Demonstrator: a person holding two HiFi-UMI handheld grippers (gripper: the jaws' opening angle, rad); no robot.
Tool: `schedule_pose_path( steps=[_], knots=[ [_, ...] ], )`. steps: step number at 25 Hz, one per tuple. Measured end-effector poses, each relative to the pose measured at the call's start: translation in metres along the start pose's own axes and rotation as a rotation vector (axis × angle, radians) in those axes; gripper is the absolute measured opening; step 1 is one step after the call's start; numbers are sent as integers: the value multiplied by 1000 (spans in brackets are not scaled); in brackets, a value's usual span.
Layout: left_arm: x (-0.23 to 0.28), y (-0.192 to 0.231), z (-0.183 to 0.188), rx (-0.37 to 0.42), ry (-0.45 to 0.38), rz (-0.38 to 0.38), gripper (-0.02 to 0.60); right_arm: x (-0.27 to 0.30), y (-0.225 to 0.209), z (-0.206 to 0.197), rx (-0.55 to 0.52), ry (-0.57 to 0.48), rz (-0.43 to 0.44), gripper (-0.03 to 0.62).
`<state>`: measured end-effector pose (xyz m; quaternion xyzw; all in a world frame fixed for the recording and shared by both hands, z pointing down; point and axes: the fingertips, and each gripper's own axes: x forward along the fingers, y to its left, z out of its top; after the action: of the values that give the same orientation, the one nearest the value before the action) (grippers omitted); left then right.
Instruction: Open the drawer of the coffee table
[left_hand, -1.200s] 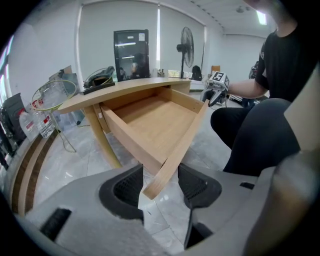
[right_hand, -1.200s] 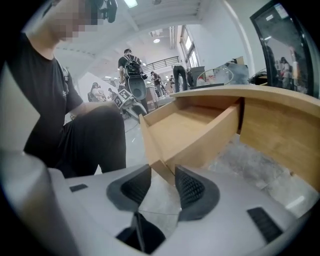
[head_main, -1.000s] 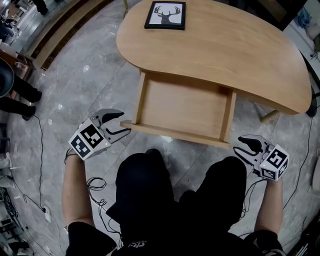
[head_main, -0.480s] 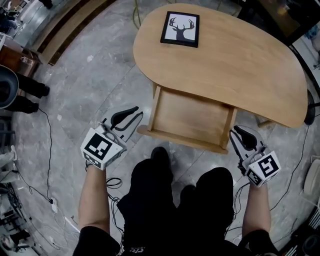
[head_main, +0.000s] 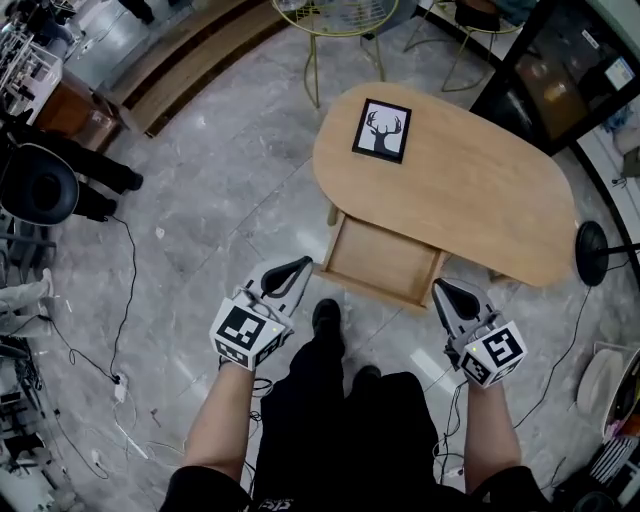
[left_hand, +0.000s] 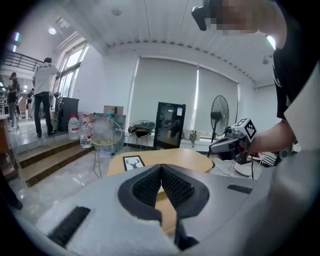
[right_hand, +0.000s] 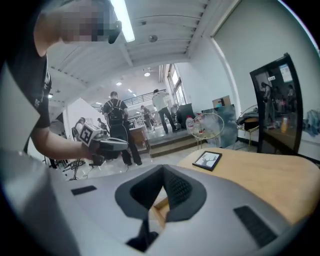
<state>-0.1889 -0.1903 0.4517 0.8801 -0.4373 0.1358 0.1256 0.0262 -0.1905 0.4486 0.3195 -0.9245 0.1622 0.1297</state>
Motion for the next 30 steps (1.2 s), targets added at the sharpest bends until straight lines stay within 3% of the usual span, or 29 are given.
schedule_pose_path(
  steps=[6,9,14,21,30],
  knots=[
    [-49,-41,85,13,-5,81,9,-68,59,80,-16,-47,72,6],
    [-71,-64,113,5,7,131,9,-104,81,96,-45,-20,69,5],
    [-109,-108,154,-13,-27,142,9,-163,98,115,-9,-21,31,5],
    [-146,-152,176,-14,-36,150,9,-211,107,139,38,-100,-18,5],
    [-182,-151,202,-37,-82,183,9,-214,139,177,0,-157,7,5]
  ],
)
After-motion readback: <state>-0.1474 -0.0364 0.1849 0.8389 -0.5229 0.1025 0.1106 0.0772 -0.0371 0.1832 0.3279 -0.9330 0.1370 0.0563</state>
